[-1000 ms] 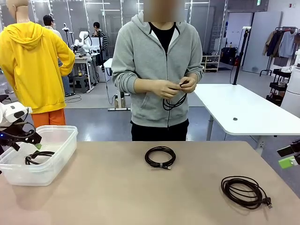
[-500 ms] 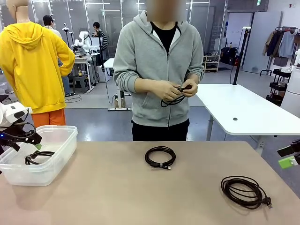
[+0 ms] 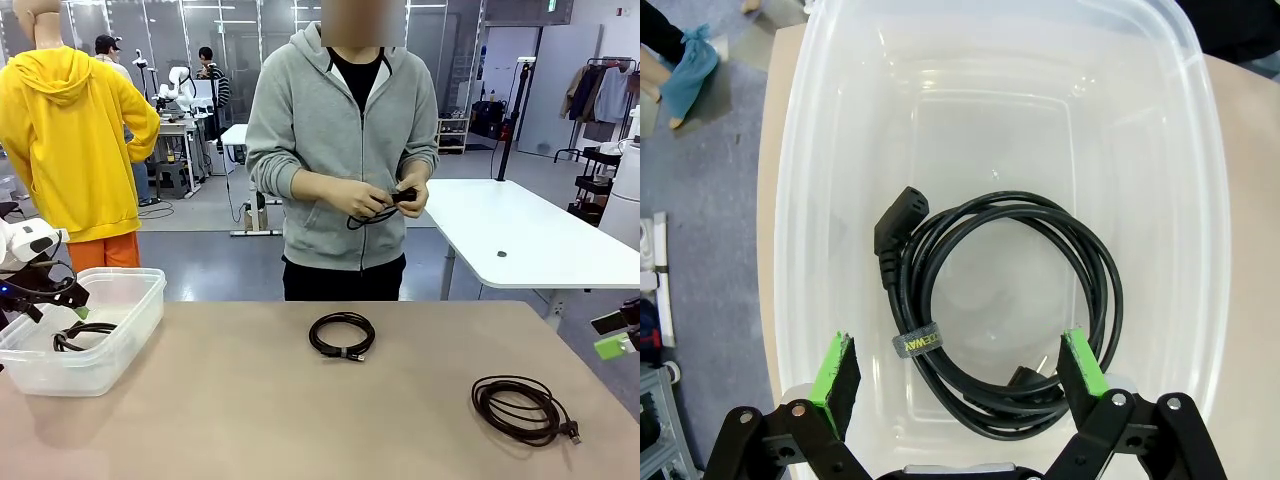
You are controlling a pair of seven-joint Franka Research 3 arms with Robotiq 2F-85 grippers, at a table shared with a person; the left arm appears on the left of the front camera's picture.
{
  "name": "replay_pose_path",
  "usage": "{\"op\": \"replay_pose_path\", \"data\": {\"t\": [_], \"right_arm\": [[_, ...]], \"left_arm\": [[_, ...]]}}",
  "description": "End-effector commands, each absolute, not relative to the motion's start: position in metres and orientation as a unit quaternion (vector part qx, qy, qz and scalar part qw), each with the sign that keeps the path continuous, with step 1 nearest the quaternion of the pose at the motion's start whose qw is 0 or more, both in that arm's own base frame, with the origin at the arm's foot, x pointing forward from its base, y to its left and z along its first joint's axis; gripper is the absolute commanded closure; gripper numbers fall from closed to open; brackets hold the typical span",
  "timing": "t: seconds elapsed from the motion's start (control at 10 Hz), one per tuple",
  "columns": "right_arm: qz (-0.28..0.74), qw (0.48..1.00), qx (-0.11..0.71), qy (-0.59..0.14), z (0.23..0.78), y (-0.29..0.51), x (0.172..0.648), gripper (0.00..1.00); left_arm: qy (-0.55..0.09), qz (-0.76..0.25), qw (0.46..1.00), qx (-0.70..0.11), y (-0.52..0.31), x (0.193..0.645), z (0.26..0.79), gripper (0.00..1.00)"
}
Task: Organize and store the cables.
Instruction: Place the Power Cable into the Organizing box.
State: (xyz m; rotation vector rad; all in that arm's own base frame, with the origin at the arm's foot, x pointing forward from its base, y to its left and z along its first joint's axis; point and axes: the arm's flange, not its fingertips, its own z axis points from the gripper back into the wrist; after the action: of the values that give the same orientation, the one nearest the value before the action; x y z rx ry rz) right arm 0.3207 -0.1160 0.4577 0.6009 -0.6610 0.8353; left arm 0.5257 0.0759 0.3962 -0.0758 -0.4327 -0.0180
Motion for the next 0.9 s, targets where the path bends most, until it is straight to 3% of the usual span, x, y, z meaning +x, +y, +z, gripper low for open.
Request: {"op": "replay_pose_path", "data": {"t": [0.0, 0.3, 0.8], "right_arm": [[0.392, 0.816, 0.287, -0.313, 0.459, -0.116, 0.322, 0.0], [0.392, 0.816, 0.287, -0.313, 0.459, -0.116, 0.322, 0.0], [0.392, 0.816, 0.287, -0.313, 0.459, -0.116, 0.322, 0.0]], "left_arm": [[-0.216, -0.006, 0.976, -0.037, 0.078, 0.527, 0.395, 0.0], [-0.215, -0.009, 0.976, -0.038, 0.076, 0.526, 0.396, 0.0], [-0.247, -0.096, 0.957, -0.12, 0.075, 0.454, 0.505, 0.0]]}}
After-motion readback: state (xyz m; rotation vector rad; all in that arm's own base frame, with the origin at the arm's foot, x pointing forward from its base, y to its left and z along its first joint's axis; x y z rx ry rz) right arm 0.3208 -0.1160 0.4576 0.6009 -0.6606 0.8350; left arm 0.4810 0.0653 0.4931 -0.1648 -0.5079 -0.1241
